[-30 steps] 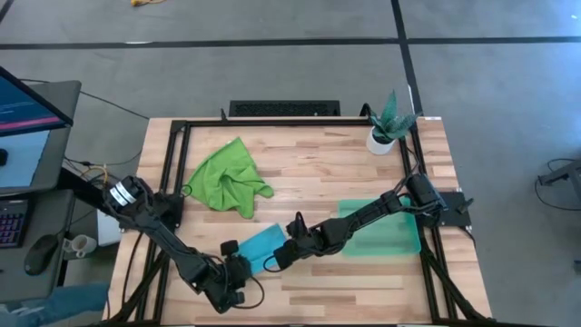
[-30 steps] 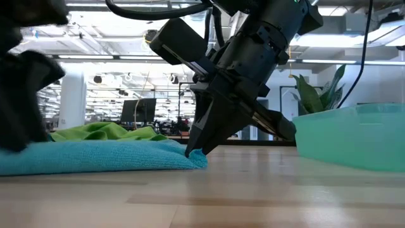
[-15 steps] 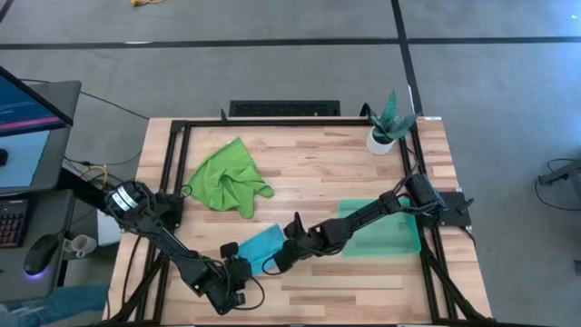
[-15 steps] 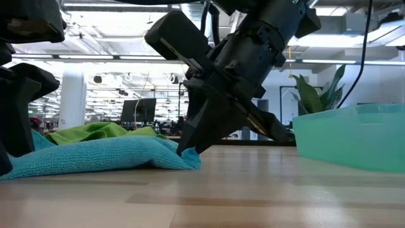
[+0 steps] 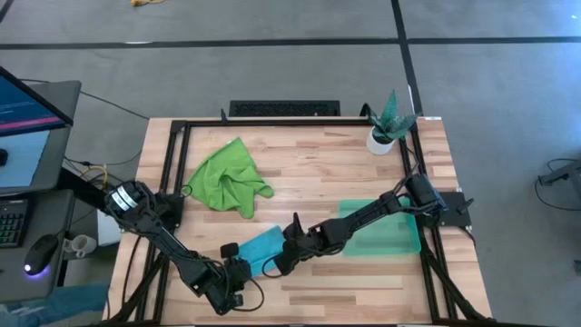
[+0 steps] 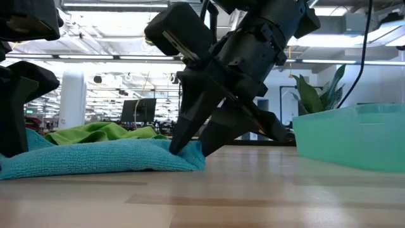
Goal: Roll microfiber towels into tight, uniform cylinder then place into a basket
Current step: Roll the blue microfiber towel
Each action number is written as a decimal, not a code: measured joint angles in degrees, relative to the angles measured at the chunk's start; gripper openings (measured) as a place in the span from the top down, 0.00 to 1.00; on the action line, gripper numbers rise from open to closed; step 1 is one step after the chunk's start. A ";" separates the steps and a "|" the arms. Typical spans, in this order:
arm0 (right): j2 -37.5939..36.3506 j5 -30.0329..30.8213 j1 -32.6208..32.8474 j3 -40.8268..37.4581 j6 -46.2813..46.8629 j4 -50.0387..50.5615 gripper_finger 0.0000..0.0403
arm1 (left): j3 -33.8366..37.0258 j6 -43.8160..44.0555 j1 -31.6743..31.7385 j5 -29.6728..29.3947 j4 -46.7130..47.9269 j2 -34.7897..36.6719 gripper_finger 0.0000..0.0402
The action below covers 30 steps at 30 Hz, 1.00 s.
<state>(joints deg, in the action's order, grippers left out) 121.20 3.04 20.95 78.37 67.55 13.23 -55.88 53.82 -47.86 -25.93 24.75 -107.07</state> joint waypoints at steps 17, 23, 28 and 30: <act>-2.76 4.36 -0.10 0.17 -4.69 6.70 0.67 | 0.09 -0.68 0.00 0.46 0.22 0.00 0.70; -3.59 6.84 -0.49 0.10 -5.22 9.61 0.67 | 0.09 -0.66 0.00 0.55 0.24 0.00 0.70; -5.36 8.17 -0.92 0.11 -7.36 14.09 0.67 | 0.09 -0.90 0.00 0.66 0.28 0.00 0.70; -6.83 9.21 -0.92 0.00 -9.82 16.36 0.67 | 0.09 -0.90 0.00 0.88 0.35 0.00 0.70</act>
<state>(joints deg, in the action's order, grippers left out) 114.38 12.25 20.03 78.36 57.74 29.59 -55.79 52.93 -47.86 -25.05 25.11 -107.07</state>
